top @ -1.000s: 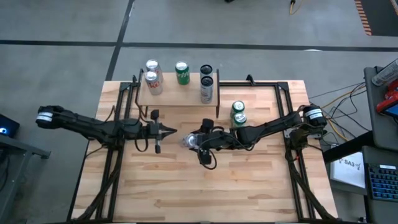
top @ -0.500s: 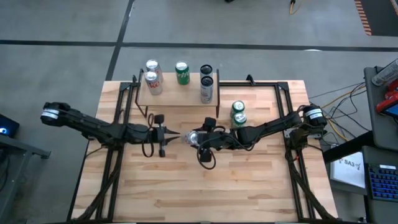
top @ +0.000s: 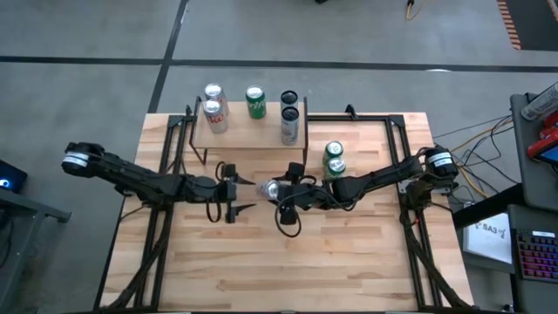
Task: Place canned beverage on shelf
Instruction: Put the red-silver soda can aligned with the other red-silver soda cans on the shelf
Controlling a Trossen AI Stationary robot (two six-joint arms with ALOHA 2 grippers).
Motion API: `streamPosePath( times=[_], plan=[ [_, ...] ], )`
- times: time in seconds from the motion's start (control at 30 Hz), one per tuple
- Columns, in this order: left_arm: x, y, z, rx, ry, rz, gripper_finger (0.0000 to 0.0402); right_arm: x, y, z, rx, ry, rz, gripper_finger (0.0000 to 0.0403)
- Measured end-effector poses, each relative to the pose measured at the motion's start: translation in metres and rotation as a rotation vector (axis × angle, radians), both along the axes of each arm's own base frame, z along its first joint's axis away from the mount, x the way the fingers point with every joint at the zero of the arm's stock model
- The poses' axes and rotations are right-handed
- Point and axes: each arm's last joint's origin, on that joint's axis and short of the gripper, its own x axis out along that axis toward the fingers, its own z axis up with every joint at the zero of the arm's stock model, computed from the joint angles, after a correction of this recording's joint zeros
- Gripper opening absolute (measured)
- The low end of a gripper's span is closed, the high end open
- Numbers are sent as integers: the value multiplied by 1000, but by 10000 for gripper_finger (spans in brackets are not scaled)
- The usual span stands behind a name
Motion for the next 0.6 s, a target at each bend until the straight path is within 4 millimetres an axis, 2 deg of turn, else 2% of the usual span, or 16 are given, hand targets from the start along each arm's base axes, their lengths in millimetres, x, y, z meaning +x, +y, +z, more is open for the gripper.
streamPosePath(
  times=[0.13,0.43,0.6],
  plan=[
    [5,0,-6,-23,-6,36,338,1,0,2,14,-25,4,290],
    [18,-1,-11,-42,17,56,341,10,2,-7,23,-42,14,290],
    [22,-2,-13,-52,25,61,341,12,3,-5,56,-91,21,290]
  ],
)
